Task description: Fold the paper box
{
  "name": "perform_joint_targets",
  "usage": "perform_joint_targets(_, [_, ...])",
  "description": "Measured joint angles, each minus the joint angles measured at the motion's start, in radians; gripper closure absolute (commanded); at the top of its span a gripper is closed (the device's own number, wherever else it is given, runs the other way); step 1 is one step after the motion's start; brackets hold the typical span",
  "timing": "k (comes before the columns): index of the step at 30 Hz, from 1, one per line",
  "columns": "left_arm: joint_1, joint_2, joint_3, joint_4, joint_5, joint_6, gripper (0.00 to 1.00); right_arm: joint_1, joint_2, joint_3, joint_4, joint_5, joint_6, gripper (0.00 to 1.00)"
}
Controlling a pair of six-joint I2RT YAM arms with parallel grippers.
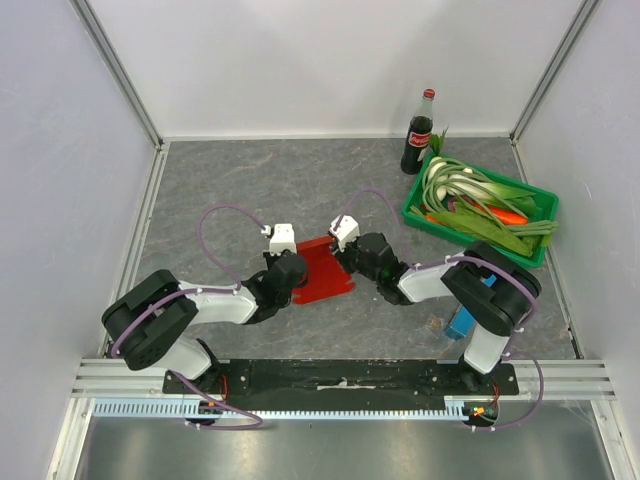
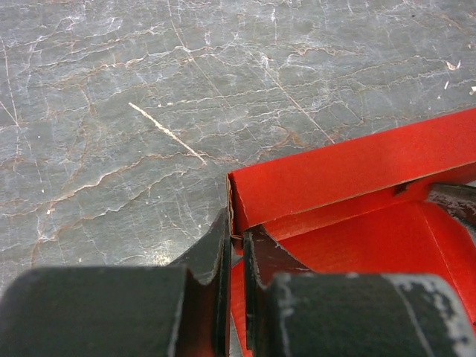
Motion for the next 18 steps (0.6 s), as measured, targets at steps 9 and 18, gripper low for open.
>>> perform_joint_targets(9, [0.0,0.005,0.002,0.0,-0.003,0.0,0.98,0.01,0.058,0.003,0.085,0.061,0.003,0.79])
perform_joint_targets(18, [0.0,0.011,0.007,0.0,-0.01,0.0,0.98,0.01,0.094,0.019,0.133,0.096,0.02,1.0])
